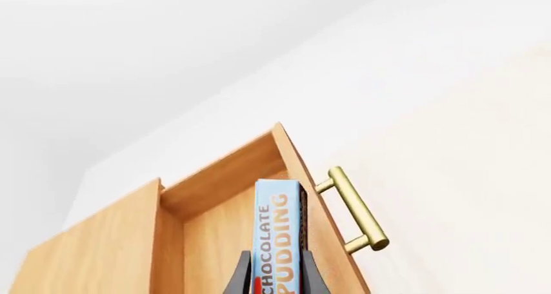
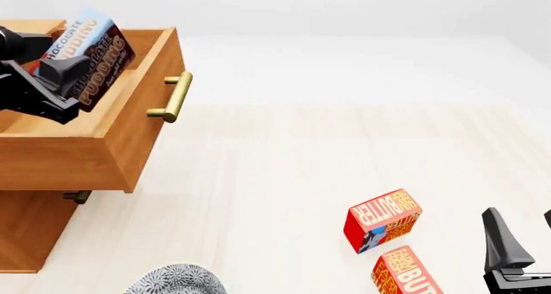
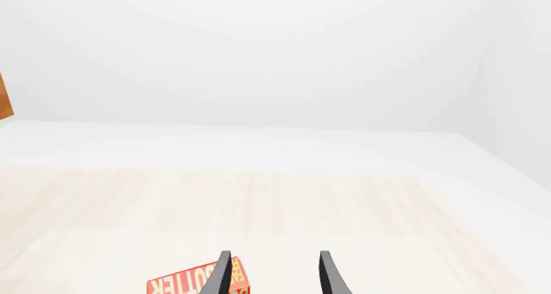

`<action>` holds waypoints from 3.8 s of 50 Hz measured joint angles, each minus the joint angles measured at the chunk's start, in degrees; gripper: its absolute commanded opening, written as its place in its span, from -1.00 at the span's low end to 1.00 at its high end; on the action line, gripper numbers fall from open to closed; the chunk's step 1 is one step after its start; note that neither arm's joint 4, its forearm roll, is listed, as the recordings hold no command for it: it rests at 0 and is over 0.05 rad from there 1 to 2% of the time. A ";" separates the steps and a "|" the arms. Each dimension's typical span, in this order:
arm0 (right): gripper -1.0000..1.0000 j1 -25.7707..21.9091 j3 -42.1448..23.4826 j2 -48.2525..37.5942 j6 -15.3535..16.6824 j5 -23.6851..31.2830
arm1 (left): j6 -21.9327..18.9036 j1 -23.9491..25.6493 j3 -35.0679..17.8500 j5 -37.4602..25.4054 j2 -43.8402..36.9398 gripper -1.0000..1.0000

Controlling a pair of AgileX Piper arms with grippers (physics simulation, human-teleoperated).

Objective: Put the chocolate pudding in the top drawer of the cabinet and close it.

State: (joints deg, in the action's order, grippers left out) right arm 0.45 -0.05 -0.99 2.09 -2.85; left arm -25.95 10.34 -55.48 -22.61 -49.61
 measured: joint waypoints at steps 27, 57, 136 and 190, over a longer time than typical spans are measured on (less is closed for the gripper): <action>1.00 0.00 0.00 0.00 0.00 0.00 | -0.65 -2.11 4.24 4.95 -1.81 -1.00; 1.00 0.00 0.00 0.01 0.00 0.00 | -1.12 -3.13 5.56 5.14 -3.57 -1.00; 1.00 0.00 0.00 0.00 0.00 0.00 | 8.59 17.65 -9.50 -8.93 1.01 1.00; 1.00 0.00 0.00 0.01 0.00 0.00 | 9.76 31.00 -1.88 0.23 -6.43 1.00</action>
State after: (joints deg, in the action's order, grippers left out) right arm 0.45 -0.05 -0.98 2.09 -2.85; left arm -16.18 41.34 -57.35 -22.38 -56.04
